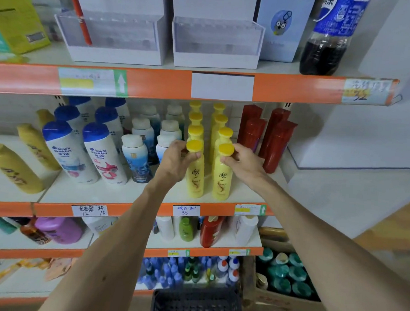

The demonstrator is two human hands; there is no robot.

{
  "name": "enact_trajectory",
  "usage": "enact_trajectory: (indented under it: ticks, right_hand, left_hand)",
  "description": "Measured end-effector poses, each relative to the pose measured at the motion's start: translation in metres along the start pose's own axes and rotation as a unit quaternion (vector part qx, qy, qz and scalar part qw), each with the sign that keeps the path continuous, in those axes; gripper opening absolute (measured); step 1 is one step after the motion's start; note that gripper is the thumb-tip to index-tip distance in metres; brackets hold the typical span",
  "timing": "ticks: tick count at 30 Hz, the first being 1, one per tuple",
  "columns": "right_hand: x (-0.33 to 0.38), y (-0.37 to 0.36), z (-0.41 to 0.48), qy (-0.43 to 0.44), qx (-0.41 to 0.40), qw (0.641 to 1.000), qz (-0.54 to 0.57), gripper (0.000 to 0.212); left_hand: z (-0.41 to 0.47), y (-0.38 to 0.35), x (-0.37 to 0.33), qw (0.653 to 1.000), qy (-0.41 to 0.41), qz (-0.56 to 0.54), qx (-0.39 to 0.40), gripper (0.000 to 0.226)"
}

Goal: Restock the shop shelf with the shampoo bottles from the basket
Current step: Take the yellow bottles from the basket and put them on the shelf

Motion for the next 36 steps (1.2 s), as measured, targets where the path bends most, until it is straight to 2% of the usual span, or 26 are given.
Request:
enact_trajectory:
  ticks: [2,5,10,18,23,28,32,36]
  right_hand:
    - [0.000,0.000,0.000,0.008,0.008,1.000,-0.007,0.016]
    - [-0.003,0.001,-0.002,0.000,0.008,1.000,0.000,0.012]
    - [-0.002,0.005,-0.003,-0.016,0.043,0.999,-0.022,0.023]
    - [-0.007,0.000,0.000,-0.012,0.023,0.999,-0.022,0.027]
    - [-0.011,-0.003,0.001,-0.001,-0.004,1.000,-0.021,0.017]
    - [-0.011,-0.002,0.002,-0.009,0.002,1.000,-0.010,0.024]
    - [-0.012,-0.002,0.003,-0.006,0.014,1.000,-0.010,0.026]
    - [-0.014,-0.004,0.002,-0.008,0.006,1.000,-0.011,0.027]
  left_hand:
    - [0.001,0.001,0.002,1.000,-0.011,0.010,-0.005,0.014]
    - [0.002,0.002,0.008,0.999,-0.010,0.033,-0.005,0.025]
    - [0.000,0.003,0.011,0.999,-0.011,0.048,-0.011,0.033]
    - [0.000,0.003,0.010,0.997,-0.025,0.069,0.013,0.037]
    - [-0.003,0.006,0.014,0.998,-0.023,0.064,0.002,0.036]
    - [-0.007,0.004,0.012,1.000,-0.011,0.025,0.005,0.033]
    - [-0.013,0.001,0.009,1.000,-0.013,-0.012,0.009,0.011]
    - [-0.018,0.000,0.006,0.999,-0.004,-0.051,0.003,0.014]
Point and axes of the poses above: each hand's wrist, its own z-axis towards the middle knuckle, its own y-axis out of the back of the hand, x = y × z, the point moved 2 cm from there along z, towards the middle knuckle, and after that the axes turned 8 degrees about x, right-handed, at the moved point
